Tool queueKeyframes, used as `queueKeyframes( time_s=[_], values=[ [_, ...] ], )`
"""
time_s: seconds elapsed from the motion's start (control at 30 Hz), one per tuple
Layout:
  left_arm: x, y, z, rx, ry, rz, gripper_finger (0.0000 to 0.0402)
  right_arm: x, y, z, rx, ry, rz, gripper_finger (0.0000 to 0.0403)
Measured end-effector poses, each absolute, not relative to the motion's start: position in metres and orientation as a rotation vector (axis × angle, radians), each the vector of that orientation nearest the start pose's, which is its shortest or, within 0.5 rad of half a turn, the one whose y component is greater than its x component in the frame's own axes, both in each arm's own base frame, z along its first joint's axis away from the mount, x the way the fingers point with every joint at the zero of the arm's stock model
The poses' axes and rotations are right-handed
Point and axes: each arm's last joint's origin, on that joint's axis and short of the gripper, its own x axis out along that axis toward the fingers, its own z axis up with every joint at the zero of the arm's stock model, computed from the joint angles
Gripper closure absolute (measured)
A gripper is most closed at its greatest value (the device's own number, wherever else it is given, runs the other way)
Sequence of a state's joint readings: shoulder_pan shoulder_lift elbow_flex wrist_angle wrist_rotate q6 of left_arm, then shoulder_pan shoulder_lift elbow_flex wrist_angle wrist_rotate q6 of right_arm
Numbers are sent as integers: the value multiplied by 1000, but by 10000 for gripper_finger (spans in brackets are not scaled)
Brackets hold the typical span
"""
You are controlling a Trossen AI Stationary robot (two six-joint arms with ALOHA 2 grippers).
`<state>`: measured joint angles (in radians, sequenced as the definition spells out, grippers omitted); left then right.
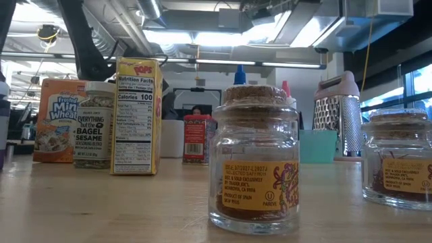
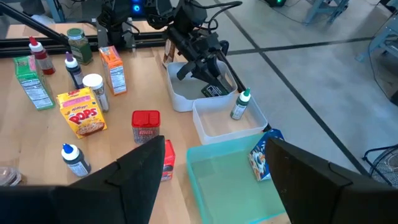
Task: Pick & Place Kitchen Items
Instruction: Put the black seasoning can into the gray bin
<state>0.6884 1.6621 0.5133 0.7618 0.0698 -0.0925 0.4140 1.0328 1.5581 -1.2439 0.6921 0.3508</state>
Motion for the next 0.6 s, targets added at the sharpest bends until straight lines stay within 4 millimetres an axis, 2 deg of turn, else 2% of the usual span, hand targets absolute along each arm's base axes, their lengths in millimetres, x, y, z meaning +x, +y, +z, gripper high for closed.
queueKeyframes(
  time_s=[0.6],
  values=[
    [225,180,126,-283,355,590,246,140,32,446,-65,576,-336,124]
  ],
)
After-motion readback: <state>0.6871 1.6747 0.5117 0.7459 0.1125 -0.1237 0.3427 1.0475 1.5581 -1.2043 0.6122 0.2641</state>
